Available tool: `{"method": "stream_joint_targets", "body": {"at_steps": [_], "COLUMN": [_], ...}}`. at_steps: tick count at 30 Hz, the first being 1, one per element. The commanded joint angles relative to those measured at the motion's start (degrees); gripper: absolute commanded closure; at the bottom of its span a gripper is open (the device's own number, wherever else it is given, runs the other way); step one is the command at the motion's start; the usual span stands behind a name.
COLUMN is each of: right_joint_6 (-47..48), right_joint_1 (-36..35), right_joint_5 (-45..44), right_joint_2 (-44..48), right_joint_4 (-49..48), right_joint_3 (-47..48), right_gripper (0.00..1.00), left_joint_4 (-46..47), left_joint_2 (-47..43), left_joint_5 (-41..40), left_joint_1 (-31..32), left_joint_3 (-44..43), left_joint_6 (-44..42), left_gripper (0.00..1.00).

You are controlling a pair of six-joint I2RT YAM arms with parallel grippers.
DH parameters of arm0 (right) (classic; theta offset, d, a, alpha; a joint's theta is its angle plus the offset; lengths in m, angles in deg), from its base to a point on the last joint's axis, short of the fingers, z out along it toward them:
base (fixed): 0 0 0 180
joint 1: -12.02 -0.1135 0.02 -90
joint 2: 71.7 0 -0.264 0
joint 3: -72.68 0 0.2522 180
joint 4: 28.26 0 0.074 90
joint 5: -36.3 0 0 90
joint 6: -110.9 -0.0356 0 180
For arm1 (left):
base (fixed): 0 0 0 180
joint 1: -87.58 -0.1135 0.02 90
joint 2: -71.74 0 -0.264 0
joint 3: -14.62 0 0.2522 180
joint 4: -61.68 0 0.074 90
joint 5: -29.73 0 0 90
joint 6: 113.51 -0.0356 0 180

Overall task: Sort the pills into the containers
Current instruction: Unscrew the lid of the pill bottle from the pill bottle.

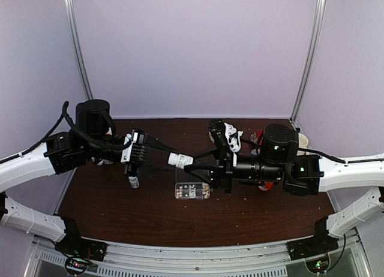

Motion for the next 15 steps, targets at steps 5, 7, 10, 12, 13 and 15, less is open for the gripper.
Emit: {"method": "stream_joint_targets", "body": {"at_steps": [5,7,10,12,13,15], "right_joint_6": [0.5,0.6,0.8,1.1,1.3,2.4], "right_joint_1": [0.3,0.3,0.3,0.3,0.2,0.3], "right_joint_5": [0.7,0.6,0.3,0.3,0.1,-0.4], "right_joint_2": [1.3,1.2,1.2,1.2,1.3,1.3], "right_joint_4": [-1.4,-1.3,-0.9,-0.6,-0.4,0.7], "right_joint_3": [-0.5,-0.5,-0.3,-0.3,-0.2,0.1], "right_gripper": [1.0,1.0,1.0,1.0,1.0,1.0], "left_joint_4": [2.2,2.2,2.2,2.3,2.4,3.1], "left_joint_2": [-0.7,-0.6,-0.6,-0.7,-0.7,-0.6], "left_joint_5": [0.4,0.5,0.3,0.2,0.2,0.1], "left_joint_1": [-0.1,-0.2,-0.2,-0.2,-0.2,-0.2], "left_joint_3": [0.2,0.0,-0.1,-0.1,-0.1,-0.3], "left_joint_6": [0.6,0.7,0.9,0.9,1.5,3.8], "left_gripper": [0.63,0.65,0.65,0.68,0.7,0.75]}}
